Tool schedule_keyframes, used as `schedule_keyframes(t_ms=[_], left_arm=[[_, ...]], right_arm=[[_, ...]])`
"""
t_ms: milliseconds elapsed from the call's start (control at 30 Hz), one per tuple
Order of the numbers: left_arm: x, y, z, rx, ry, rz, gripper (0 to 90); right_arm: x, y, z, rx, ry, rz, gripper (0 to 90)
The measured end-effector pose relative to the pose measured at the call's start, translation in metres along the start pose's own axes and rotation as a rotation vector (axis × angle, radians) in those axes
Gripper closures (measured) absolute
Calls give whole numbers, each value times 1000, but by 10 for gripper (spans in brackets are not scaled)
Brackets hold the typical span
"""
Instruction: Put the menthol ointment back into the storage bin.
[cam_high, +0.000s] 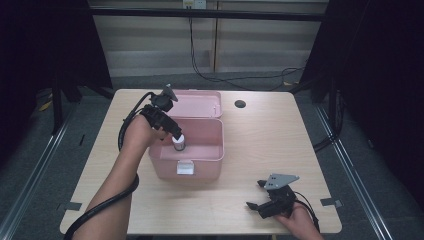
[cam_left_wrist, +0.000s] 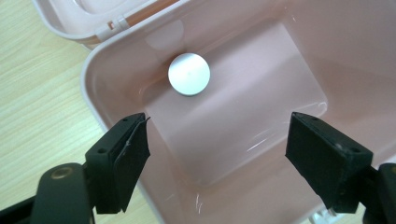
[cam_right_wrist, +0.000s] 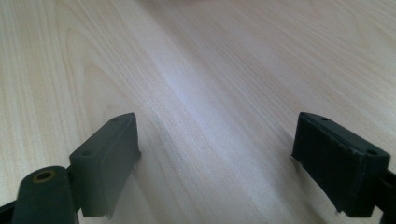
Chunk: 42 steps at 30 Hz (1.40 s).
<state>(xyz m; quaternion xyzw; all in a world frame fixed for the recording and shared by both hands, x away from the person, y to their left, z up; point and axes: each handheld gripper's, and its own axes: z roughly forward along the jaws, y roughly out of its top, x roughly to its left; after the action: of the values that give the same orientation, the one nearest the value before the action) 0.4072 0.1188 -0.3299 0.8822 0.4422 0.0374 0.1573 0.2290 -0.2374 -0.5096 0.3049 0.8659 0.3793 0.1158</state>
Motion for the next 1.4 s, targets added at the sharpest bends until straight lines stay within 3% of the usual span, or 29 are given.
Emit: schedule_keyframes(t_ms=[167,567,867,1400], left_arm=[[3,-5,-10,3,1,17,211],[17,-19,-26,4,6,-12,214],[28,-33,-29,-10,8,-37,215],[47,-66,-31,-30,18,-42,215]], right_arm=[[0,0,0,0,0,0,139],[0,0,0,0,0,0,139],[0,0,0,-1,0,-1,139],[0,0,0,0,0,1,139]])
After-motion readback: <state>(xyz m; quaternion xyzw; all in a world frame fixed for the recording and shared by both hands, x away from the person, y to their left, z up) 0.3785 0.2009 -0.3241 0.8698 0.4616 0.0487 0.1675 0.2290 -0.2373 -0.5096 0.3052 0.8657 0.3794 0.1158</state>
